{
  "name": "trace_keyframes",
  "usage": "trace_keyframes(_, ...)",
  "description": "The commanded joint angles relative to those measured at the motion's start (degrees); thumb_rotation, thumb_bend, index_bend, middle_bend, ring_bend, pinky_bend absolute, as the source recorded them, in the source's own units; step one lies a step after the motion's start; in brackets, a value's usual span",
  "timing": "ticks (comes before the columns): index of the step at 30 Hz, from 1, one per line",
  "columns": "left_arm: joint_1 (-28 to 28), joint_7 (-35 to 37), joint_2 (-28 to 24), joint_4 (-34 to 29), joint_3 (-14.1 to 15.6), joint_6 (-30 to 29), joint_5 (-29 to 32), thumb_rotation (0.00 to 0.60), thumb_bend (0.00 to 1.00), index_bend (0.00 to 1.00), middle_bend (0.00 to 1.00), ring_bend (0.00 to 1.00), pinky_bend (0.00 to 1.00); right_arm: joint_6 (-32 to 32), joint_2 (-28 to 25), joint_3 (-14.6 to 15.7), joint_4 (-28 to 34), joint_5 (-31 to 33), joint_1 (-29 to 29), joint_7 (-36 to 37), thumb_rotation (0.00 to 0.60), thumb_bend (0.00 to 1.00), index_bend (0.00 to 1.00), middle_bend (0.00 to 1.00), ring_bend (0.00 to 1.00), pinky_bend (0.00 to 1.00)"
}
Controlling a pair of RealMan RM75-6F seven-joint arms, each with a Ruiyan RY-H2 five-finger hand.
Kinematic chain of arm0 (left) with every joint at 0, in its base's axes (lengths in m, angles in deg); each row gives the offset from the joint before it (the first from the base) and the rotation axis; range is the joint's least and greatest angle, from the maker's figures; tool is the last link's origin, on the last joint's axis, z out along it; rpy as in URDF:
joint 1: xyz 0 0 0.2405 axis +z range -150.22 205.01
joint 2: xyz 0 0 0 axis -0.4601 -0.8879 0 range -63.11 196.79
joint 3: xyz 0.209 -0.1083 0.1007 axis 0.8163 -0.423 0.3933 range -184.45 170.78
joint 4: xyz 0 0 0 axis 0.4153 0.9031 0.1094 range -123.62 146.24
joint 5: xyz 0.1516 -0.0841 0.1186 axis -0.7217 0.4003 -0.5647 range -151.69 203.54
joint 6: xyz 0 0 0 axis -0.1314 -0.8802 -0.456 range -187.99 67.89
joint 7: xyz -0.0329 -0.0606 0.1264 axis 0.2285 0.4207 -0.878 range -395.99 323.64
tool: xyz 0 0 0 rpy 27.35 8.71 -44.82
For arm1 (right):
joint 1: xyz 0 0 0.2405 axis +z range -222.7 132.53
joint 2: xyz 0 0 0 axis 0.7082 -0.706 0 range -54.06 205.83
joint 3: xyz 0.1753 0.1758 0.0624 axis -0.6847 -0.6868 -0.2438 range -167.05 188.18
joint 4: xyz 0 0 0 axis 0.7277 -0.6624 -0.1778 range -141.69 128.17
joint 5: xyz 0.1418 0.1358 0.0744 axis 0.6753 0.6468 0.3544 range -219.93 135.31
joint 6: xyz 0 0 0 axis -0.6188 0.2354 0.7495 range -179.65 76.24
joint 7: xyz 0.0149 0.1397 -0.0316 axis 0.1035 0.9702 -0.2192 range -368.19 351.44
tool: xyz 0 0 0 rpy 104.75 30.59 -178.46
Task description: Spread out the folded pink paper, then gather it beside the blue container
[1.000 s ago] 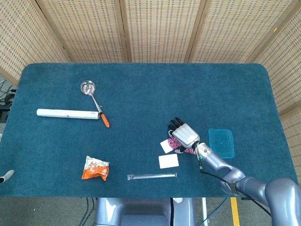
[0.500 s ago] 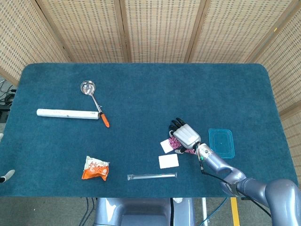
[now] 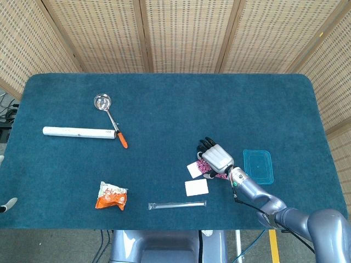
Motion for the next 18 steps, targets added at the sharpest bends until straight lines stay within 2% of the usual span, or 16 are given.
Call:
trace_keyframes(1,0.0,0.0,0.0,0.0,0.0,0.0,0.0,0.600,0.03,0.00,0.00,0.00,0.00,0.0,0.0,0.0,-0.1,0.0,0.0,0.0,0.600,0.26,0.42,0.23,0.00,0.00)
trace_keyframes(18,0.1,0.6,0.1,0.5,0.1,0.2,0.2,0.600,0.03,0.00,0.00,0.00,0.00,-0.5,0.2,-0.7,-0.4,0.6,0.4,-0.5,0.600,0.31,0.44,0.25,0.00,0.00)
